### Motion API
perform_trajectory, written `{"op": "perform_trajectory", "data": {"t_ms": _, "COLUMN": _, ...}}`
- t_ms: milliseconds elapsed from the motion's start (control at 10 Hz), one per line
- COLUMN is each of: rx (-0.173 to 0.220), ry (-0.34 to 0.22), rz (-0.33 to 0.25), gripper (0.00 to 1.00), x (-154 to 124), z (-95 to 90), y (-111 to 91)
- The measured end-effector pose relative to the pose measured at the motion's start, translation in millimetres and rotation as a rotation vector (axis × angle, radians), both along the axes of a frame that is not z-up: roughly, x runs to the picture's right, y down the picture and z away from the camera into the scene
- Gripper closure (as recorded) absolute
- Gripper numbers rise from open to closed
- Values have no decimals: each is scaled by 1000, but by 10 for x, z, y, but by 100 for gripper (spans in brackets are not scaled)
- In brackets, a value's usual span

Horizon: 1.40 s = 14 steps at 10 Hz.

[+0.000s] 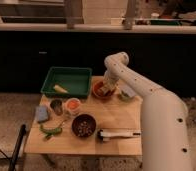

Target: Wipe red bowl with eraser

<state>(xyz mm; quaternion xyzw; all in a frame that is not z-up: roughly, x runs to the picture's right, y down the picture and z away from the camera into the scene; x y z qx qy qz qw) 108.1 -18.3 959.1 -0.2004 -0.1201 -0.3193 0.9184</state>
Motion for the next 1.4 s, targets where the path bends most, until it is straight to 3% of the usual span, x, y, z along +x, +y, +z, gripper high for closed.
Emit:
{"op": "perform_trajectory", "data": {"t_ms": 400, "rx": 16, "ry": -17, "rz": 5, "gripper": 100, "x": -187, "z": 83, "y": -78}}
{"op": "perform_trajectory", "data": {"t_ms": 700, "rx": 14, "ry": -66, "rz": -23, "gripper": 100, "x": -434, "z": 81, "y": -58}}
{"op": "perform_trajectory", "data": {"t_ms": 1100, "rx": 3, "ry": -139, "rz": -61, "gripper": 100, "x": -535, "z": -148, "y": 71}}
{"op": "perform_trajectory", "data": {"t_ms": 1400, "rx": -31, "ry": -133, "rz": -81, "gripper": 100, "x": -387, "z": -229, "y": 203}}
